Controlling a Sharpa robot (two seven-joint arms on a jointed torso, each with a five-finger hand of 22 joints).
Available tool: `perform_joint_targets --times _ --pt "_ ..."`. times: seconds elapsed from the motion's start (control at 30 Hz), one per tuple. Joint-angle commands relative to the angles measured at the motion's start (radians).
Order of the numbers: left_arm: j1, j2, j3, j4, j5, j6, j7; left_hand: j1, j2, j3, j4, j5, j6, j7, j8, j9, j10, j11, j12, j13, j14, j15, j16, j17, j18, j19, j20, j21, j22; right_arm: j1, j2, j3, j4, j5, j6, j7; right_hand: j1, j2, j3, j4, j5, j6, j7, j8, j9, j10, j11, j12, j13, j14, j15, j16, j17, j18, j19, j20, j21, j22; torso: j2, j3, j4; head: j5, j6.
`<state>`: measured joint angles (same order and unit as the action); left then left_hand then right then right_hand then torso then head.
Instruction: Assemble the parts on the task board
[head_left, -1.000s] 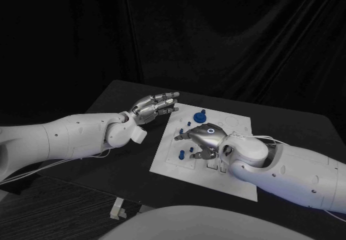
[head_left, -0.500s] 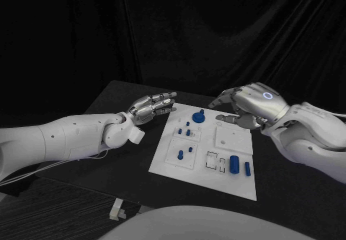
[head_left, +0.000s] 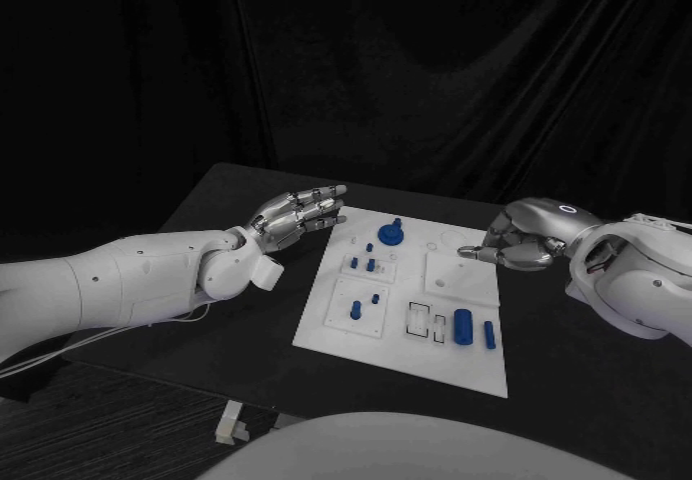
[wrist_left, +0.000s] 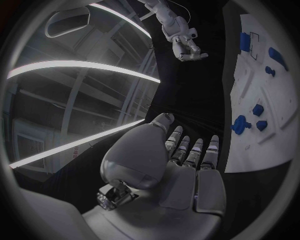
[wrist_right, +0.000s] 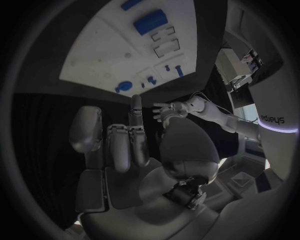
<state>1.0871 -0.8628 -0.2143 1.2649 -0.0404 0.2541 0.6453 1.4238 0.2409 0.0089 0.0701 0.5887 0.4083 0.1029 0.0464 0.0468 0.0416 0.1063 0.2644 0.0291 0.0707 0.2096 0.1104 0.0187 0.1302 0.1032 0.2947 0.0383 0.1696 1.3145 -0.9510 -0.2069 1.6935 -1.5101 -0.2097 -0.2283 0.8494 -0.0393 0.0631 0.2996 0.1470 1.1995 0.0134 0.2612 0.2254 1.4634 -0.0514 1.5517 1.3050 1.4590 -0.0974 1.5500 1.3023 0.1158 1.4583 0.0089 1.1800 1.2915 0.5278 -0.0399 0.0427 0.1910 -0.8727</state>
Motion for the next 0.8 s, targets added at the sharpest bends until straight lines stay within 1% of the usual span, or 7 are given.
perform_joint_targets --times 0.03,0.17,0.27,0.37,0.57,0.63,0.8 --pt "-0.002 0.001 0.001 0.006 0.0 0.007 0.044 -0.029 -0.01 0.041 -0.004 0.025 0.021 -0.01 0.01 0.002 0.012 0.009 0.032 0.011 0.02 0.006 0.027 0.014 -0.046 0.027 -0.002 0.016 -0.002 -0.01 0.02 0.001 -0.039 0.168 0.3 -0.261 -0.041 0.004 -0.055 -0.007 -0.006 0.042 -0.003 0.029 0.034 0.107 -0.009 0.019 0.266 0.112 -0.011 0.021 0.268 -0.056 0.021 -0.006 0.077 0.203 -0.001 -0.0004 -0.0035 0.001 0.0" --pt "-0.002 0.0 0.001 0.008 0.0 0.003 0.064 -0.031 -0.016 0.051 -0.004 0.036 0.028 -0.01 0.011 0.003 0.019 0.007 0.044 0.013 0.03 0.004 0.038 0.016 -0.043 0.038 -0.003 0.021 0.005 -0.015 0.048 0.001 -0.082 0.262 0.403 -0.339 -0.061 0.03 -0.092 -0.007 0.026 0.035 0.002 -0.001 0.041 0.107 0.001 0.019 0.266 0.112 -0.017 0.021 0.268 -0.071 0.044 -0.011 0.167 0.221 0.0 0.0011 -0.0042 0.0 0.0" --pt "-0.002 0.0 0.001 0.008 0.0 0.003 0.067 -0.031 -0.016 0.051 -0.004 0.036 0.027 -0.01 0.011 0.002 0.02 0.007 0.046 0.013 0.029 0.004 0.038 0.016 -0.043 0.038 -0.003 0.021 0.005 -0.018 0.073 0.001 -0.109 0.313 0.435 -0.376 -0.009 0.035 -0.097 -0.014 0.151 0.04 0.004 -0.024 0.039 0.107 0.003 0.019 0.266 0.112 -0.017 0.021 0.268 -0.072 0.045 -0.011 0.183 0.222 0.002 0.0014 -0.0037 -0.004 0.0" --pt "-0.002 0.0 0.001 0.008 0.0 0.004 0.067 -0.031 -0.017 0.052 -0.004 0.036 0.025 -0.01 0.011 0.002 0.02 0.007 0.046 0.013 0.029 0.004 0.036 0.015 -0.043 0.037 -0.003 0.021 0.003 -0.019 0.092 0.001 -0.126 0.336 0.434 -0.394 0.031 0.035 -0.097 -0.017 0.219 0.059 -0.001 -0.028 0.046 0.107 -0.002 0.019 0.266 0.112 -0.019 0.021 0.268 -0.069 0.04 -0.012 0.177 0.219 0.003 0.0009 0.0008 -0.012 0.0" --pt "-0.002 0.0 0.001 0.009 0.0 0.005 0.069 -0.031 -0.017 0.053 -0.004 0.036 0.026 -0.01 0.011 0.002 0.02 0.009 0.046 0.013 0.029 0.004 0.036 0.015 -0.042 0.037 -0.002 0.021 0.003 -0.028 0.125 0.001 -0.151 0.357 0.419 -0.412 0.048 0.039 -0.098 -0.019 0.227 0.055 -0.001 -0.037 0.049 0.107 -0.003 0.019 0.266 0.112 -0.02 0.021 0.268 -0.067 0.035 -0.013 0.168 0.216 0.005 0.001 0.0044 -0.021 0.0" --pt "-0.002 0.0 0.001 0.009 0.0 0.005 0.068 -0.031 -0.017 0.053 -0.004 0.036 0.026 -0.01 0.011 0.002 0.02 0.009 0.046 0.013 0.029 0.004 0.036 0.015 -0.042 0.037 -0.002 0.021 0.003 -0.034 0.133 0.001 -0.156 0.36 0.407 -0.415 0.055 0.039 -0.1 -0.021 0.223 0.048 0.001 -0.045 0.048 0.107 -0.001 0.019 0.266 0.112 -0.02 0.021 0.268 -0.066 0.033 -0.013 0.164 0.214 0.003 0.0008 0.0008 -0.018 0.0" --pt "-0.002 -0.001 0.001 0.012 0.0 0.007 0.063 -0.032 -0.019 0.053 -0.004 0.036 0.023 -0.009 0.01 0.002 0.02 0.011 0.045 0.013 0.028 0.005 0.036 0.015 -0.042 0.036 -0.002 0.02 0.001 -0.049 0.148 0.001 -0.165 0.363 0.395 -0.418 0.069 0.041 -0.104 -0.023 0.22 0.028 0.007 -0.064 0.046 0.107 0.003 0.019 0.266 0.112 -0.015 0.021 0.268 -0.063 0.026 -0.01 0.148 0.209 0.001 0.0005 0.0003 -0.017 0.0"
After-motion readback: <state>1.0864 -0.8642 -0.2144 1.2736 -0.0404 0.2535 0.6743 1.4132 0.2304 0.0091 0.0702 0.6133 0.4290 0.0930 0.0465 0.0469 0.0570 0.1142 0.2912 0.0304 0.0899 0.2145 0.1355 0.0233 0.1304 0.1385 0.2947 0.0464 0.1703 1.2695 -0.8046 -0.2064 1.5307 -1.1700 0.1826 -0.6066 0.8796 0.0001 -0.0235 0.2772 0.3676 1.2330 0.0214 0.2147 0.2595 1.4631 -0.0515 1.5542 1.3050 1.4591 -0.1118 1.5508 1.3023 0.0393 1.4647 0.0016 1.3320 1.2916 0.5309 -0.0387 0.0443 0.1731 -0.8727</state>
